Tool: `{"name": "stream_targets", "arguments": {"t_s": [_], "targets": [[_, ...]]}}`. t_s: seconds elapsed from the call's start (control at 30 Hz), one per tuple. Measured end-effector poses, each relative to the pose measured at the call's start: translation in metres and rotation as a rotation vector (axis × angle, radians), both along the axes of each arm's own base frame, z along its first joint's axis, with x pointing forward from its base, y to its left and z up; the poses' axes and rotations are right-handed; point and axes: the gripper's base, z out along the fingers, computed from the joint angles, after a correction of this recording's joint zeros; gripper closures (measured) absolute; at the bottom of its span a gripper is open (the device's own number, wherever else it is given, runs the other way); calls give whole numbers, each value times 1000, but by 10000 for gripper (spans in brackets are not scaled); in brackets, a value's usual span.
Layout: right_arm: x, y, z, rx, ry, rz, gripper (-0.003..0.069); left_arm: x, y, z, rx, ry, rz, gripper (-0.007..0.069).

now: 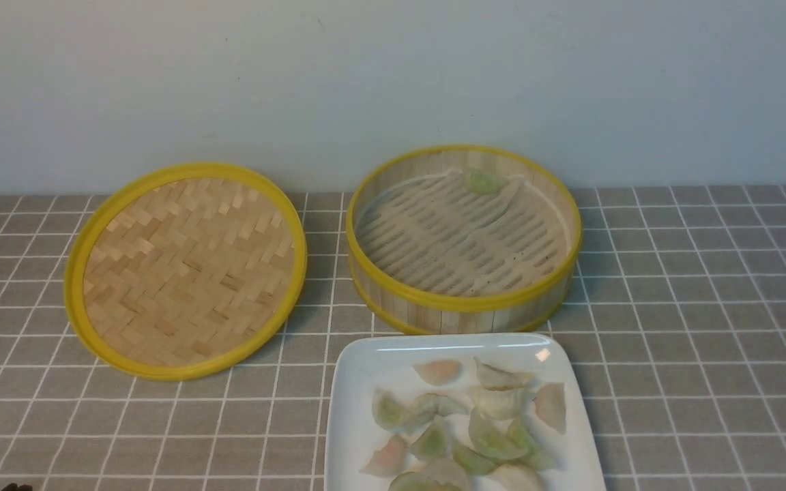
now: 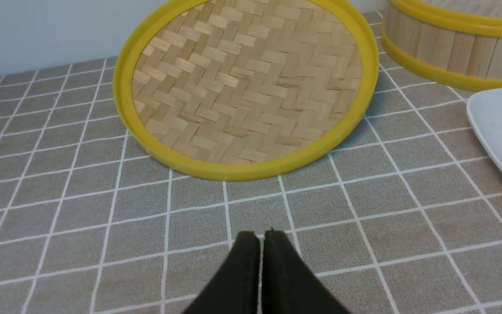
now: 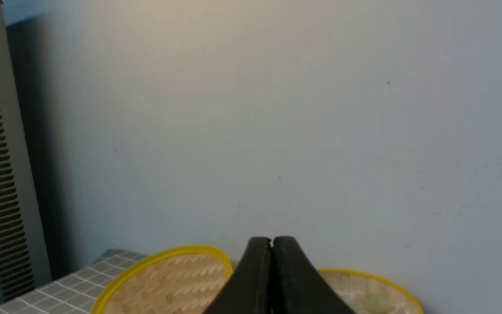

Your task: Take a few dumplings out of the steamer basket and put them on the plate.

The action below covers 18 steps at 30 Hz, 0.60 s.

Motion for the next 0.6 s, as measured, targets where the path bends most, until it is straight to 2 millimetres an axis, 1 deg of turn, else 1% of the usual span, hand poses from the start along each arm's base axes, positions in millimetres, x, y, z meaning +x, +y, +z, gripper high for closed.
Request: {"name": "stream_targets", "arguments": {"t_s": [0.07,0.1,0.17,0.2,0.23,0.27,0.3,0.4,0.47,0.6], "targets": [[6,2,-12,-22,33,-62,673,0,0,0,0,0,0,629],[12,2,-24,-40,65,-129,673,0,0,0,0,0,0,629],[19,1,-40,-64,110,-213,673,0,0,0,0,0,0,629],[19,1,-42,-68,115,-224,673,0,0,0,0,0,0,629],[26,-1,-60,-95,166,-305,673,0,0,0,0,0,0,629],[29,-2,-70,-112,193,-343,673,0,0,0,0,0,0,629],[33,-4,-87,-137,243,-398,673,0,0,0,0,0,0,629],[39,-9,-123,-187,353,-484,673,0,0,0,0,0,0,629],[39,-10,-130,-190,382,-506,673,0,0,0,0,1,0,629],[39,-11,-130,-186,382,-525,673,0,0,0,0,2,0,629]]}}
